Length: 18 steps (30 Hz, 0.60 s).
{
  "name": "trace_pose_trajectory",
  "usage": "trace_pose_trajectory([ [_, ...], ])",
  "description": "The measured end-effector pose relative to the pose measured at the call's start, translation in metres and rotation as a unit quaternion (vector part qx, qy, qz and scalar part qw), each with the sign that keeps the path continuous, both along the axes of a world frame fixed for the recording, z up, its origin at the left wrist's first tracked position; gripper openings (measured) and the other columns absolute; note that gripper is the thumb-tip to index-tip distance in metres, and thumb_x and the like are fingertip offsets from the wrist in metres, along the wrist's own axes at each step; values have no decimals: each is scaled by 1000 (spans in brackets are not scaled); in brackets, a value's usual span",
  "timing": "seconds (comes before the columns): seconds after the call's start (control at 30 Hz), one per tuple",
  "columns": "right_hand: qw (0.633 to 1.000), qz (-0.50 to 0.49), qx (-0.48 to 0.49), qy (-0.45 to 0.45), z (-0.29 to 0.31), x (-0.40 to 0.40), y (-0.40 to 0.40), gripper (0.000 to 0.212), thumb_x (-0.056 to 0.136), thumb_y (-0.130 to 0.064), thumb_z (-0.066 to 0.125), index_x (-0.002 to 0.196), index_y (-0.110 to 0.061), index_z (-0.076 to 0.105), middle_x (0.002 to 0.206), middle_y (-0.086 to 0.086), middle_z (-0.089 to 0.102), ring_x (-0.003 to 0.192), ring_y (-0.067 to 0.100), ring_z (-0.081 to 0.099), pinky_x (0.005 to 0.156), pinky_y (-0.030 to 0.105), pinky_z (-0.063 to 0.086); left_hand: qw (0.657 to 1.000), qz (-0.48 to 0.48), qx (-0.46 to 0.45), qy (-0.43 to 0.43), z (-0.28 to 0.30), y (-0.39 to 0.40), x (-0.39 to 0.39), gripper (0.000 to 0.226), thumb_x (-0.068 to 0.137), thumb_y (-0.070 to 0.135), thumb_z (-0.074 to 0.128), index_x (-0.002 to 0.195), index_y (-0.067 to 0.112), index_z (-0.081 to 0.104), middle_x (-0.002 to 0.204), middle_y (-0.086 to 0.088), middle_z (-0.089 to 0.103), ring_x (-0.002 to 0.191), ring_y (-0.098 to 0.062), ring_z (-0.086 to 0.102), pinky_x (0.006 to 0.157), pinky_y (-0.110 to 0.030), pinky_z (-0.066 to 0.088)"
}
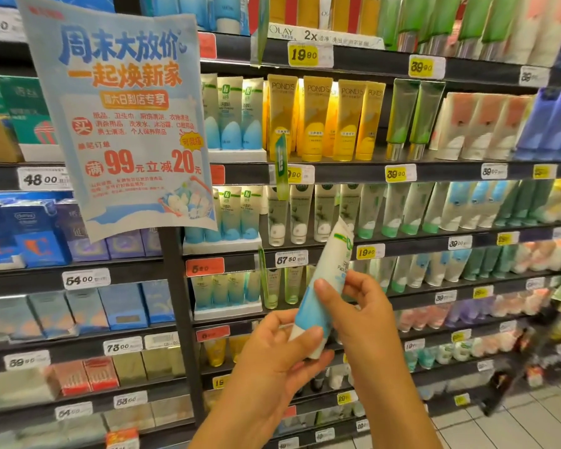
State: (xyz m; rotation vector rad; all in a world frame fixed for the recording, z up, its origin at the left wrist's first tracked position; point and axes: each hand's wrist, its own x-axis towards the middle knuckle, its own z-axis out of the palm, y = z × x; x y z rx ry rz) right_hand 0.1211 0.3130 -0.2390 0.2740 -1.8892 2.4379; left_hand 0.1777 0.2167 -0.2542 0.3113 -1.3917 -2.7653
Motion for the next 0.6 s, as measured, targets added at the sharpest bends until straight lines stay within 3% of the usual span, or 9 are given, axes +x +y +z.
trace_pose_trajectory([
  [0.13,1000,-17,-15,1,0,5,3,27,79,-15,69,103,-15,55,100,-1,61,65,-7,65,50,10,47,1000,-5,24,4,-3,3,2,50,60,13,71,105,-5,61,97,-21,70,79,-23,70,63,-31,59],
  [0.23,999,-8,-42,-16,1,9,5,38,77,-23,68,112,-10,58,106,7,65,86,10,68,70,24,55,993,-11,120,3,1,6,4,40,67,20,65,95,-8,67,92,-23,72,77,-26,71,63,-35,60],
  [0.3,997,-1,-66,-26,1,11,6,47,72,-31,66,111,-7,61,104,9,68,94,18,66,81,34,54,983,-11,183,-7,3,7,5,42,71,20,62,100,-11,62,94,-27,70,76,-31,71,58,-37,59],
  [0.47,995,29,-95,-19,0,15,10,32,74,-34,61,96,-13,68,82,4,70,77,16,64,65,30,56,975,-54,212,-21,5,7,9,47,70,16,61,107,-12,58,97,-32,68,75,-36,71,57,-38,60],
  [0.6,995,37,-91,-10,-1,17,11,23,76,-33,60,88,-20,74,82,6,70,78,17,63,71,36,53,978,-59,202,-11,3,7,10,40,69,12,62,101,-13,62,98,-32,67,77,-36,71,61,-40,60],
])
